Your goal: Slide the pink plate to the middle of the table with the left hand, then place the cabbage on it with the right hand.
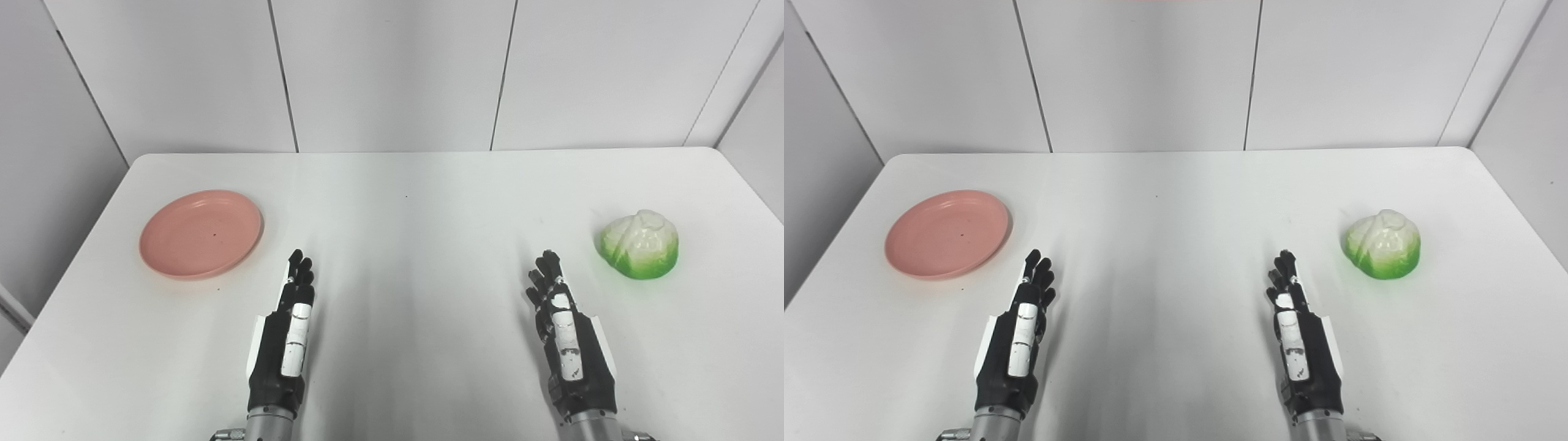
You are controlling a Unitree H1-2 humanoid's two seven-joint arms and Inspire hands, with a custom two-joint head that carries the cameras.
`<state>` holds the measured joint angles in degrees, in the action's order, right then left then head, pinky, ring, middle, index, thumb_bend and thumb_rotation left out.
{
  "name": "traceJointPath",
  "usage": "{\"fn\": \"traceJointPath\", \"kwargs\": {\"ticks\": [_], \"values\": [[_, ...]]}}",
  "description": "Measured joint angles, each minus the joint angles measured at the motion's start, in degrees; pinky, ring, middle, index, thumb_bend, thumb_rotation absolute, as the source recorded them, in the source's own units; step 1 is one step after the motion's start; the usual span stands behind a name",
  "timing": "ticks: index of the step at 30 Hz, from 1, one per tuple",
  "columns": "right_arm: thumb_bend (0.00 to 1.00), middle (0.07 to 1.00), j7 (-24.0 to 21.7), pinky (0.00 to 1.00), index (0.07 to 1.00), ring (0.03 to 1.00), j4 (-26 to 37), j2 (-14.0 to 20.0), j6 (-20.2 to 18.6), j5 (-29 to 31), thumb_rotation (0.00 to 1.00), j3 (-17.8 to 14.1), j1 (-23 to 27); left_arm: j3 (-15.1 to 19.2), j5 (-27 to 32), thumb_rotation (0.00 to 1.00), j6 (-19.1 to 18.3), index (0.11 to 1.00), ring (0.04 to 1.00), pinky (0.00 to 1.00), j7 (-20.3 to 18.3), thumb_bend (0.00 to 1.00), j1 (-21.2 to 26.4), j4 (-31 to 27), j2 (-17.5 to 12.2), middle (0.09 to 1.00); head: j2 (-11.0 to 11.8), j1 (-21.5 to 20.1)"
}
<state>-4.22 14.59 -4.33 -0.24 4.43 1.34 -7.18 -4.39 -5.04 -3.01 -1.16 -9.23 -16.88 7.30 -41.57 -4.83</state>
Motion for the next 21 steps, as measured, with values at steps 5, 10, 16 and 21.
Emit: {"fn": "traceJointPath", "kwargs": {"ticks": [5, 10, 16, 21], "values": [[0.85, 1.0, -0.01, 1.0, 0.991, 0.996, 0.0, 0.01, 0.0, 0.11, 0.95, 0.06, 0.0, 0.14, -0.03, 0.97, 0.0, 1.0, 1.0, 1.0, -0.03, 0.78, 0.0, 0.0, 0.0, 1.0, 0.0, 0.09], [0.85, 1.0, -0.01, 1.0, 0.988, 0.995, 0.0, 0.01, 0.0, 0.14, 0.94, 0.06, 0.0, 0.13, -0.02, 0.97, 0.0, 1.0, 1.0, 1.0, -0.05, 0.78, 0.0, 0.0, 0.0, 1.0, 0.0, 0.09], [0.85, 0.999, -0.01, 1.0, 0.987, 0.993, 0.0, 0.01, 0.0, 0.14, 0.94, 0.17, 0.0, 0.14, -0.07, 0.97, -0.02, 1.0, 1.0, 1.0, -0.05, 0.79, 0.0, 0.0, 0.0, 1.0, 0.0, 0.09], [0.84, 0.996, -0.02, 1.0, 0.977, 0.991, 0.0, 0.02, 0.0, 0.2, 0.94, 0.17, 0.0, 0.14, -0.09, 0.96, -0.16, 1.0, 1.0, 1.0, -0.03, 0.79, 0.0, 0.0, 0.01, 1.0, 0.0, 0.17]]}}
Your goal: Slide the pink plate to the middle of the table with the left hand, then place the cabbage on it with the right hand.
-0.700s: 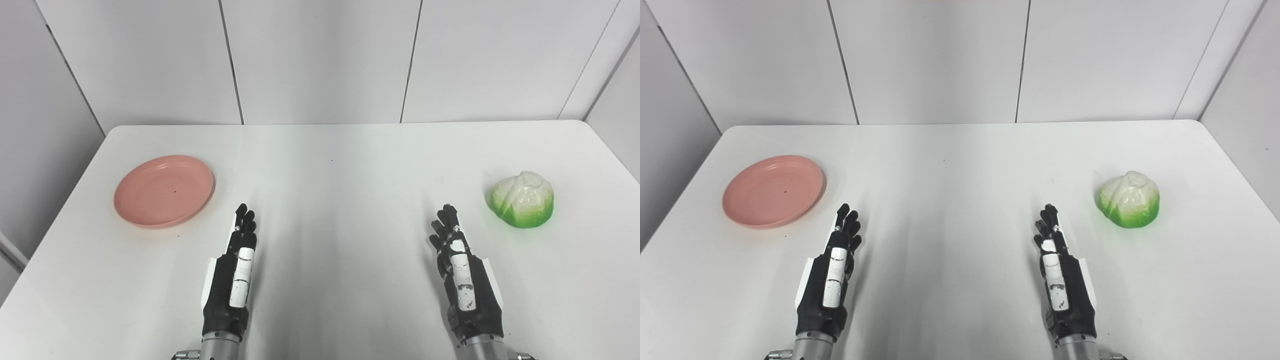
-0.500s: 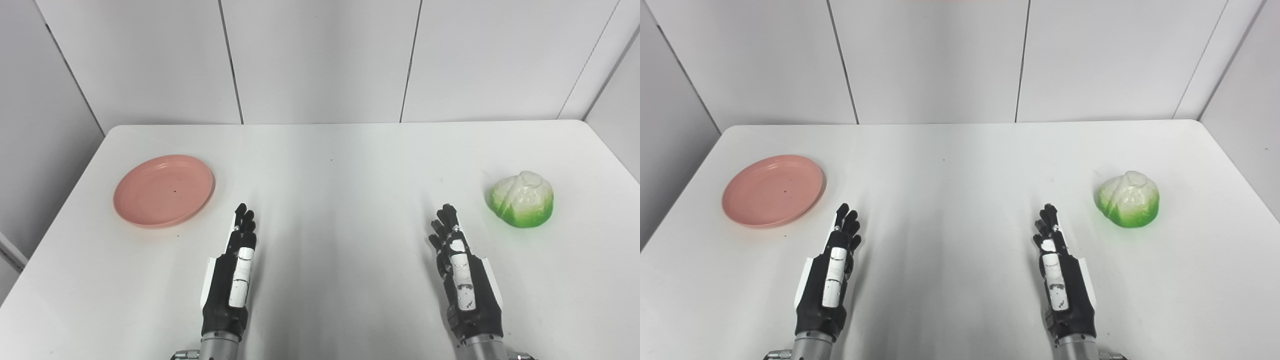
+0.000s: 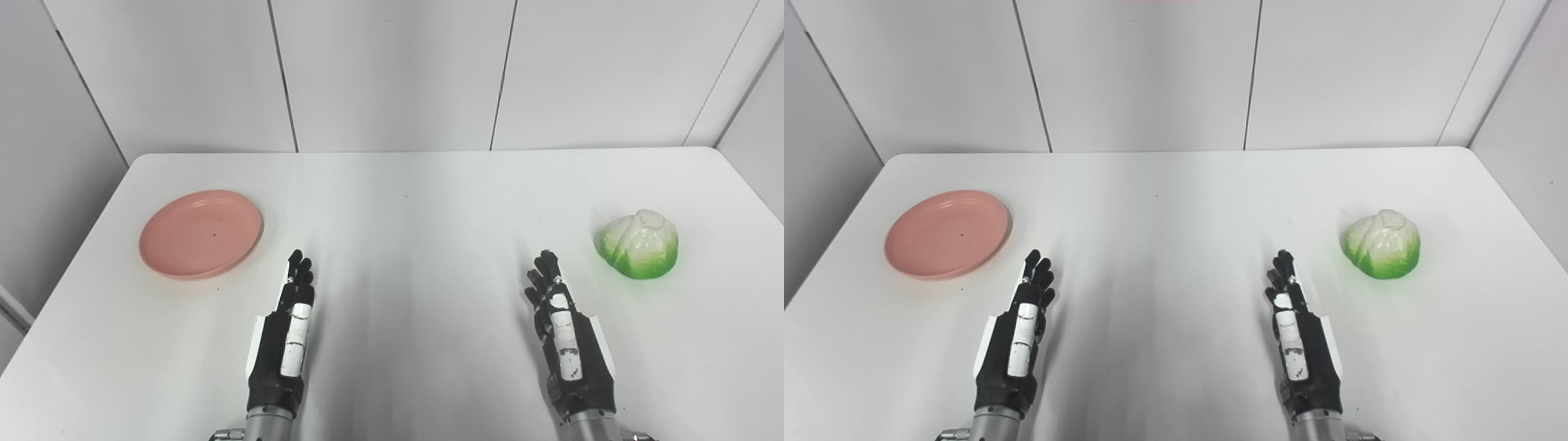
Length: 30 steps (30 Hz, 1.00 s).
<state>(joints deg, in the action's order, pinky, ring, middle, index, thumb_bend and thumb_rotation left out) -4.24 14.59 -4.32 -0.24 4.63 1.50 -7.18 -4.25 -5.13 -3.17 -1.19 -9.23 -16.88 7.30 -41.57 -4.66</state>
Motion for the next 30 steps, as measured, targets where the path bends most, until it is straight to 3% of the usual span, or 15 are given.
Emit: {"fn": "traceJointPath", "kwargs": {"ticks": [15, 17, 19, 22, 30], "values": [[0.83, 1.0, -0.14, 1.0, 0.976, 0.997, -0.03, 0.05, 0.0, 0.61, 0.94, -0.08, 0.0, -0.06, -0.02, 0.96, 0.03, 1.0, 1.0, 1.0, 0.06, 0.78, 0.0, 0.37, 0.03, 1.0, 0.97, 1.41], [0.83, 1.0, -0.46, 1.0, 0.982, 1.0, -0.19, 0.11, 0.08, 1.4, 0.94, -0.24, 0.0, -0.21, -0.15, 0.98, 0.18, 1.0, 1.0, 1.0, 0.12, 0.77, 0.03, 1.03, 0.08, 1.0, 2.98, 4.73], [0.83, 1.0, -1.22, 1.0, 0.986, 1.0, -0.95, 0.2, 0.57, 1.99, 0.95, -0.51, 0.01, -0.61, -0.81, 0.99, 0.62, 1.0, 1.0, 1.0, 0.3, 0.78, 0.05, 2.29, 0.13, 1.0, 2.99, 4.75], [0.82, 1.0, -2.33, 1.0, 0.988, 0.999, -3.31, 0.49, 1.5, 2.83, 0.96, -1.4, 0.01, -1.4, -2.86, 1.0, 2.61, 1.0, 1.0, 1.0, 1.25, 0.81, 0.01, 4.39, 0.3, 1.0, 6.58, 9.48], [0.81, 1.0, -6.06, 1.0, 0.981, 0.999, -7.97, 3.04, 9.13, 5.82, 0.98, -3.35, 0.23, -3.1, -6.34, 1.0, 7.97, 1.0, 1.0, 1.0, 3.66, 0.76, -0.03, 8.47, 0.8, 1.0, 10.19, 11.6]]}}
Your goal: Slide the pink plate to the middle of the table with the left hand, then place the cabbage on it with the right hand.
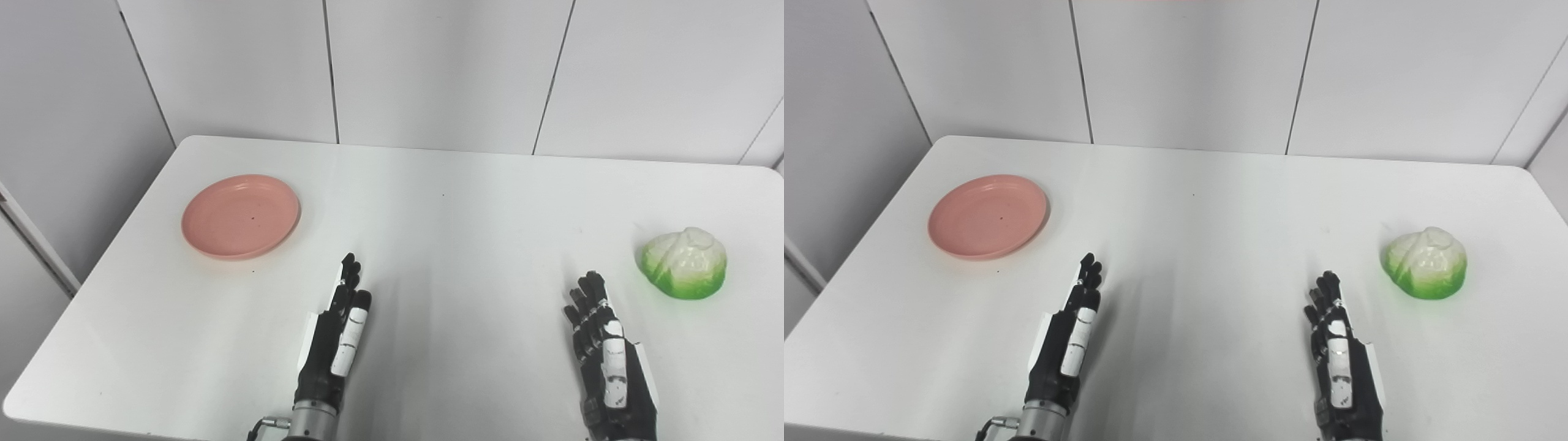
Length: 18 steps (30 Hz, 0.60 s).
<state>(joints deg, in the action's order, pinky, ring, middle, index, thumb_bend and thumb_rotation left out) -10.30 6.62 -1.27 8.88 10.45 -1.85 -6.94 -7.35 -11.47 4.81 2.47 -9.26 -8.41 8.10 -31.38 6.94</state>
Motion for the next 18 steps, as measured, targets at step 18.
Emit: {"fn": "traceJointPath", "kwargs": {"ticks": [18], "values": [[0.84, 0.995, -1.14, 1.0, 0.983, 0.974, -3.57, 0.48, 5.25, 0.31, 0.97, 0.16, 0.21, 0.43, 1.25, 0.99, 7.92, 1.0, 1.0, 1.0, 1.11, 0.73, 0.08, 3.85, -0.2, 1.0, 4.4, -0.79]]}}
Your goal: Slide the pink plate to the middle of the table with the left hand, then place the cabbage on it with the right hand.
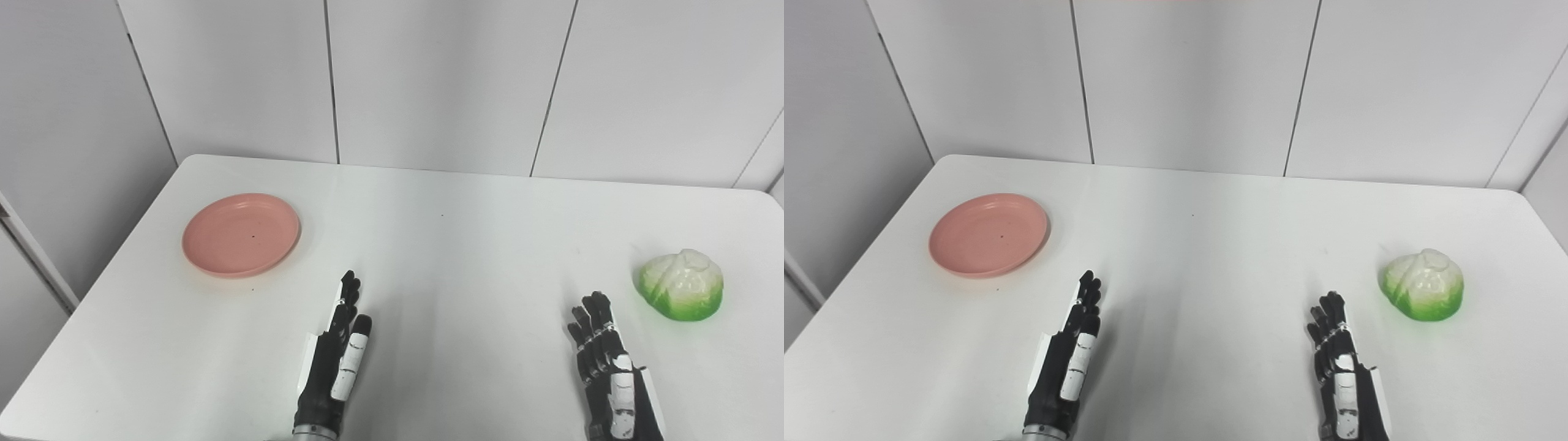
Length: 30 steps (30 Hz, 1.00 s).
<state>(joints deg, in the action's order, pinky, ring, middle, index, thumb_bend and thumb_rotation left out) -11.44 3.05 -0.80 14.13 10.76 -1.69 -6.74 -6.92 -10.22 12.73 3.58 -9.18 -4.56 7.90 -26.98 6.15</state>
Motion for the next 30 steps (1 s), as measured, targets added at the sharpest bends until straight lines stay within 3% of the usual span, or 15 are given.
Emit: {"fn": "traceJointPath", "kwargs": {"ticks": [2, 5, 7, 10, 14, 20, 25, 30], "values": [[0.83, 0.986, 0.21, 1.0, 0.974, 0.97, -0.23, -0.04, 0.2, -0.22, 0.97, 0.05, 0.1, 0.66, 1.36, 0.98, 2.79, 1.0, 0.997, 1.0, 0.12, 0.7, 0.06, 1.14, 0.02, 1.0, 0.96, -1.23], [0.84, 0.981, 0.45, 1.0, 0.968, 0.971, -0.65, -0.07, 0.96, -0.28, 0.96, 0.2, 0.24, 1.72, 3.25, 0.95, 4.16, 1.0, 0.998, 1.0, 0.11, 0.71, 0.25, 1.34, 0.04, 1.0, 1.23, -1.41], [0.85, 0.983, 0.71, 1.0, 0.968, 0.974, -0.78, -0.07, 1.4, -0.29, 0.95, 0.27, 0.24, 2.43, 5.08, 0.96, 4.14, 1.0, 1.0, 1.0, 0.04, 0.74, 0.44, 0.87, -0.01, 1.0, 1.76, -1.76], [0.86, 0.982, 0.82, 1.0, 0.967, 0.97, -0.95, -0.06, 1.68, -0.21, 0.94, 0.34, 0.25, 3.51, 7.98, 0.91, 3.34, 0.993, 0.987, 1.0, -0.21, 0.85, 0.66, -0.88, -0.19, 0.988, 2.02, -1.93], [0.86, 0.98, 0.81, 0.99, 0.962, 0.966, -1.21, -0.04, 1.96, 0.1, 0.94, 0.39, 0.23, 4.88, 11.31, 0.9, 0.87, 0.984, 0.946, 0.92, -1.1, 0.87, 2.27, -3.95, -0.67, 0.96, 2.02, -2.02], [0.86, 0.976, 0.92, 0.99, 0.951, 0.965, -1.41, -0.01, 1.96, 0.71, 0.94, 0.11, 0.23, 7.03, 11.44, 0.88, -1.1, 0.9, 0.897, 0.9, -2.47, 0.89, 9.62, -7.14, -5.65, 0.897, 1.5, -2.2], [0.87, 0.965, 0.96, 0.98, 0.939, 0.957, -1.41, -0.04, 1.96, 0.9, 0.92, 0.1, 0.23, 10.03, 12.67, 0.89, -4.02, 0.934, 0.902, 0.94, -2.55, 0.97, 16.74, -7.04, -9.41, 0.907, 1.32, -2.72], [0.87, 0.966, 1.13, 0.97, 0.938, 0.957, -1.39, -0.07, 1.95, 0.73, 0.93, 0.3, 0.24, 13.55, 15.35, 0.89, -5.8, 0.879, 0.889, 0.88, -2.66, 0.99, 22.55, -2.7, -12.84, 0.898, 1.15, -2.9]]}}
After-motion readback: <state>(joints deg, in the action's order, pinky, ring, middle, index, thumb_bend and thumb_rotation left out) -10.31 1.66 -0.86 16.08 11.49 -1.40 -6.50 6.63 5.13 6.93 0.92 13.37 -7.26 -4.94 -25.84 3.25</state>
